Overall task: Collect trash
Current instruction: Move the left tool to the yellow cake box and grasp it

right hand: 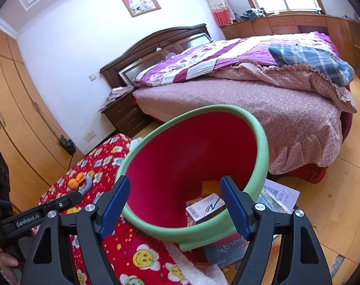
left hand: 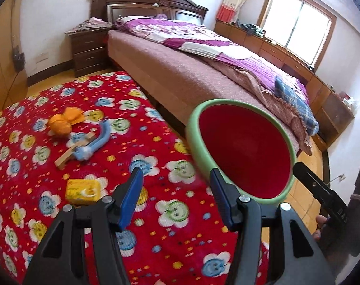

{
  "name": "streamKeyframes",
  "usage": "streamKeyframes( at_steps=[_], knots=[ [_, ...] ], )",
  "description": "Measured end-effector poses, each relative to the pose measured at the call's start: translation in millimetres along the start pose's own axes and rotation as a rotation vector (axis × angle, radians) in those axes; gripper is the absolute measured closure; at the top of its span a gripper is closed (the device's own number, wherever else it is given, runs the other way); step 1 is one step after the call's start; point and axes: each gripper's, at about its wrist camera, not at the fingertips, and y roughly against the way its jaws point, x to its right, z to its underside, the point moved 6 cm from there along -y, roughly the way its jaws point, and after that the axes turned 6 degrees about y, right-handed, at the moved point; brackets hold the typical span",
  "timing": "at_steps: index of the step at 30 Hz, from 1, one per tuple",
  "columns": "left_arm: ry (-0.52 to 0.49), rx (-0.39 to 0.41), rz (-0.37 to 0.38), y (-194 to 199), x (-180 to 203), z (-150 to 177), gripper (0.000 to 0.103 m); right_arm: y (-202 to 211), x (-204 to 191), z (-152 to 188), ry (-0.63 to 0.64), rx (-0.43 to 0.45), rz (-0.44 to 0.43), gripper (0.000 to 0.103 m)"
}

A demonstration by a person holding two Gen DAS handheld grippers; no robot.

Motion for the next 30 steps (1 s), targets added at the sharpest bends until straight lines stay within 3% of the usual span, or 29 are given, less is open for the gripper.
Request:
streamKeyframes(
  at_steps=[4,8,13,17,30],
  knots=[
    [0.016,-0.001,-0.038,5,-16,3,0.044,-2,-8,6,0.024,-0.03,0.014,0.024],
    [0.021,-0.001,-0.068,7,-28,6,0.032,-4,-14,14,0.014,-0.064,-0.004,0.023],
    [0.033,0.004,-0.105,8,-43,12,0.031,-5,-21,22,0.021,-0.085,-0.006,0.022],
    [0.056,0.005,-0.132,7,-57,14,0.021,-4,-27,27,0.029,-0.096,-0.01,0.022],
    [0.121,-0.048,-0.238,-21,-95,19,0.02,-11,-36,37,0.054,-0.122,-0.01,0.022]
  ],
)
